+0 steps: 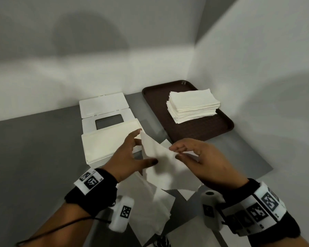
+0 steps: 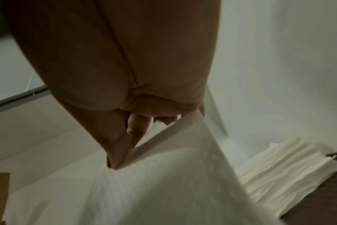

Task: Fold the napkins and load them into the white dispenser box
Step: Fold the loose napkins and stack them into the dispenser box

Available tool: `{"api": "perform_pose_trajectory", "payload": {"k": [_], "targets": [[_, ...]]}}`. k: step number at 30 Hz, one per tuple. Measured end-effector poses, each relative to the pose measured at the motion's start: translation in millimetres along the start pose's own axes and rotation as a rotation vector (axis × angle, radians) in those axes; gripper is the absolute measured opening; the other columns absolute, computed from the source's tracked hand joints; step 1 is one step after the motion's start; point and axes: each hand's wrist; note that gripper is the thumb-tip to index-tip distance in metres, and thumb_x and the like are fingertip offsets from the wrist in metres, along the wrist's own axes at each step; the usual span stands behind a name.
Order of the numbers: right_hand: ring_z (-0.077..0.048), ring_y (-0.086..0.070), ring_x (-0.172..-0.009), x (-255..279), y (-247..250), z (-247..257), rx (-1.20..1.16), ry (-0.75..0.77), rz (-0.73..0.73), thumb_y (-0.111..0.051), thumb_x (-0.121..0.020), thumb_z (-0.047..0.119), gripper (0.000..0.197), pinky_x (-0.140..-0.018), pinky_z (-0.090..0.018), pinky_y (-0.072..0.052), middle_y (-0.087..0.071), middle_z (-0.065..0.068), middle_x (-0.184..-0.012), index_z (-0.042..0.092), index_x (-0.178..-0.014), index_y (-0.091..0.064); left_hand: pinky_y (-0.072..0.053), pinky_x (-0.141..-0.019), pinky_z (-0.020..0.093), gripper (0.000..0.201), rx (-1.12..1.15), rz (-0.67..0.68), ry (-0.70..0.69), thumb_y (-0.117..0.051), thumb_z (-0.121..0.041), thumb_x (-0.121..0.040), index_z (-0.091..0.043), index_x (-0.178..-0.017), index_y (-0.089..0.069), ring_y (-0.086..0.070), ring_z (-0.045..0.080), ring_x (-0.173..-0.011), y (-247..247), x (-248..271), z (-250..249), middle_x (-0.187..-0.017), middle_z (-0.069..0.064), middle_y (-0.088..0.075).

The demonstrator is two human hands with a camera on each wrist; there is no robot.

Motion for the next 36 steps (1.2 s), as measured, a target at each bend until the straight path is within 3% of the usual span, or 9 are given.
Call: {"api": "perform_pose_trajectory", "payload": {"k": [4, 8, 12, 19, 22, 26, 29, 32, 36], "targets": [[0.002, -0.062, -0.094, -23.3, -0.2, -15.4, -0.052, -0.060, -0.009, -0.067, -0.088, 0.011, 0.024, -0.081, -0.006, -0.044, -0.068, 0.014, -0.095, 0.028, -0.105, -0.069, -0.053, -0.072, 0.027, 0.024, 0.194, 0.034, 0.012, -0.074, -0.007, -0.080, -0.010, -0.103, -0.066, -0.069, 0.015, -0.080, 14.6, -4.2, 0.6, -0.089, -0.001, -0.074], [-0.005, -0.064, -0.089, -47.8, -7.9, -30.3, -0.194, -0.134, 0.017, -0.068, -0.087, 0.005, 0.025, -0.080, -0.010, -0.047, -0.069, 0.004, -0.092, 0.022, -0.105, -0.068, -0.048, -0.089, 0.056, 0.037, 0.414, 0.005, 0.074, -0.075, -0.025, -0.076, -0.008, -0.108, -0.065, -0.064, 0.039, -0.098, 28.4, -6.2, 6.7, -0.107, 0.017, -0.069], [-0.006, -0.064, -0.080, -71.3, -14.9, -36.2, -0.288, -0.170, 0.081, -0.071, -0.084, 0.005, 0.023, -0.075, -0.012, -0.049, -0.069, -0.001, -0.084, 0.017, -0.104, -0.068, -0.056, -0.066, 0.030, 0.025, 0.351, -0.094, 0.088, -0.064, -0.012, -0.090, 0.001, -0.110, -0.057, -0.068, 0.019, -0.078, 41.2, -1.9, 3.4, -0.095, 0.013, -0.070], [-0.017, -0.065, -0.076, -100.3, -27.9, -51.1, -0.393, -0.305, 0.330, -0.077, -0.077, 0.004, 0.021, -0.067, -0.028, -0.047, -0.074, -0.015, -0.089, 0.009, -0.097, -0.071, -0.054, -0.069, 0.043, 0.028, 0.161, -0.342, 0.107, -0.068, -0.035, -0.081, -0.014, -0.097, -0.060, -0.065, 0.023, -0.076, 68.8, 1.1, 18.0, -0.092, 0.014, -0.069], [-0.014, -0.063, -0.072, -117.1, -39.8, -55.0, -0.324, -0.279, 0.307, -0.073, -0.082, 0.008, 0.010, -0.058, -0.022, -0.047, -0.073, -0.008, -0.082, 0.012, -0.091, -0.073, -0.054, -0.074, 0.042, 0.032, 0.105, -0.377, 0.124, -0.068, -0.037, -0.078, -0.014, -0.098, -0.061, -0.067, 0.028, -0.080, 82.5, -3.8, 20.6, -0.093, 0.007, -0.071], [-0.023, -0.066, -0.076, -153.7, -53.3, -57.3, -0.388, -0.281, 0.256, -0.070, -0.085, 0.006, 0.010, -0.068, -0.036, -0.054, -0.072, -0.021, -0.090, 0.005, -0.094, -0.071, -0.054, -0.088, 0.044, 0.038, 0.013, -0.418, 0.121, -0.069, -0.040, -0.080, -0.014, -0.107, -0.061, -0.069, 0.027, -0.092, 106.3, -25.7, 19.1, -0.102, 0.005, -0.072], [-0.009, -0.064, -0.064, -184.3, -65.1, -55.9, -0.347, -0.224, 0.224, -0.070, -0.084, 0.002, 0.006, -0.064, -0.024, -0.051, -0.069, -0.007, -0.075, 0.008, -0.084, -0.069, -0.053, -0.082, 0.038, 0.029, -0.073, -0.520, 0.129, -0.067, -0.037, -0.082, -0.018, -0.103, -0.062, -0.067, 0.020, -0.086, 122.3, -40.4, 22.5, -0.098, 0.001, -0.071], [-0.017, -0.064, -0.075, -215.0, -78.5, -60.6, -0.262, -0.184, 0.253, -0.072, -0.083, 0.007, 0.012, -0.077, -0.033, -0.054, -0.068, -0.006, -0.079, 0.017, -0.080, -0.068, -0.053, -0.083, 0.044, 0.023, -0.088, -0.570, 0.168, -0.066, -0.044, -0.074, -0.028, -0.089, -0.061, -0.065, 0.020, -0.081, 129.8, -48.6, 34.3, -0.089, -0.003, -0.070], [-0.013, -0.056, -0.068, -237.2, -91.3, -72.2, -0.074, -0.140, 0.285, -0.071, -0.085, 0.012, 0.004, -0.062, -0.014, -0.044, -0.062, -0.005, -0.076, 0.013, -0.087, -0.068, -0.052, -0.080, 0.048, 0.011, -0.131, -0.621, 0.204, -0.067, -0.033, -0.079, -0.026, -0.075, -0.058, -0.061, 0.020, -0.072, 132.3, -54.3, 50.0, -0.079, 0.001, -0.068]]}}
Point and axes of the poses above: each hand's wrist, its own x-axis away from the middle knuckle, its own y-axis out of the back of the hand, z = x × y
